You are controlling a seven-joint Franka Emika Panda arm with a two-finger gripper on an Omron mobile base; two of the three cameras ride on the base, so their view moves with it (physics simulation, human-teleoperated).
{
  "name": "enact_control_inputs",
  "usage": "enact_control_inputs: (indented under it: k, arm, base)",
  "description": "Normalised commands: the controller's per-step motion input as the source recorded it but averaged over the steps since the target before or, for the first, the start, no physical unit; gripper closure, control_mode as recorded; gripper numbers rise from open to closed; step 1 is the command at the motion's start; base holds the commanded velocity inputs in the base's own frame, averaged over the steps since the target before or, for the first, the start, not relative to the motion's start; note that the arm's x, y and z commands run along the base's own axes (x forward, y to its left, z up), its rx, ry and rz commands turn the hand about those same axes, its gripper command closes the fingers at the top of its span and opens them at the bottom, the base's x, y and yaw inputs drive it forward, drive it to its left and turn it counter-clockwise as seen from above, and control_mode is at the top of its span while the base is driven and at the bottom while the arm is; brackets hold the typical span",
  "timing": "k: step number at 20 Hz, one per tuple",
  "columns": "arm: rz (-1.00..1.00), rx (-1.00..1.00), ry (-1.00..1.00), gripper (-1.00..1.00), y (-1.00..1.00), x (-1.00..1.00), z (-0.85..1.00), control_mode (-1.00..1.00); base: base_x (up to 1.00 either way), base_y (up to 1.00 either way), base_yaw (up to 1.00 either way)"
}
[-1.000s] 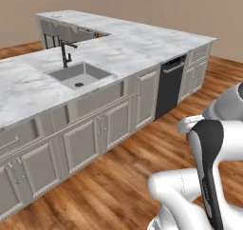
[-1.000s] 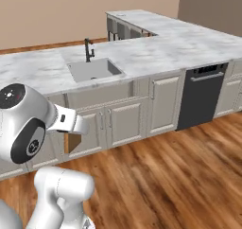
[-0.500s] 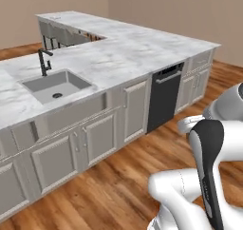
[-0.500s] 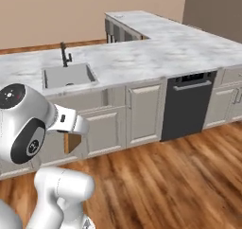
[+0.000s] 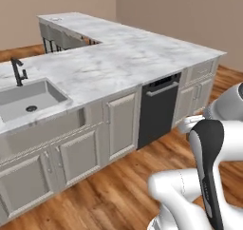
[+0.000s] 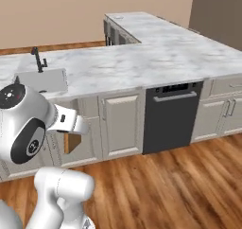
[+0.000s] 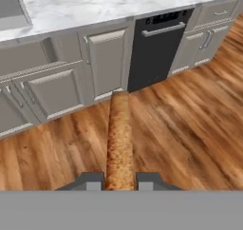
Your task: Start the toaster. Once the lever pops up, take the bread to the plate on the dining counter.
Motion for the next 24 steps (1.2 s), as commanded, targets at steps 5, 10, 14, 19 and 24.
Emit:
enact_control_inputs:
  k: [5,10,14,19,24]
  arm:
    - [0.0,0.0,0.0,1.0,0.0,0.0,0.0,1.0]
    - [0.0,0.0,0.0,1.0,0.0,0.0,0.0,1.0]
    - [0.0,0.0,0.0,1.0,0.0,0.0,0.0,1.0]
    - [0.0,0.0,0.0,1.0,0.0,0.0,0.0,1.0]
    - [0.0,0.0,0.0,1.0,0.0,0.0,0.0,1.0]
  base:
    - [0.85,-1.0,0.16]
    - [0.74,-1.0,0.14]
    - [0.63,-1.0,0.12]
    - [0.64,-1.0,0.12]
    - [0.74,-1.0,0.13]
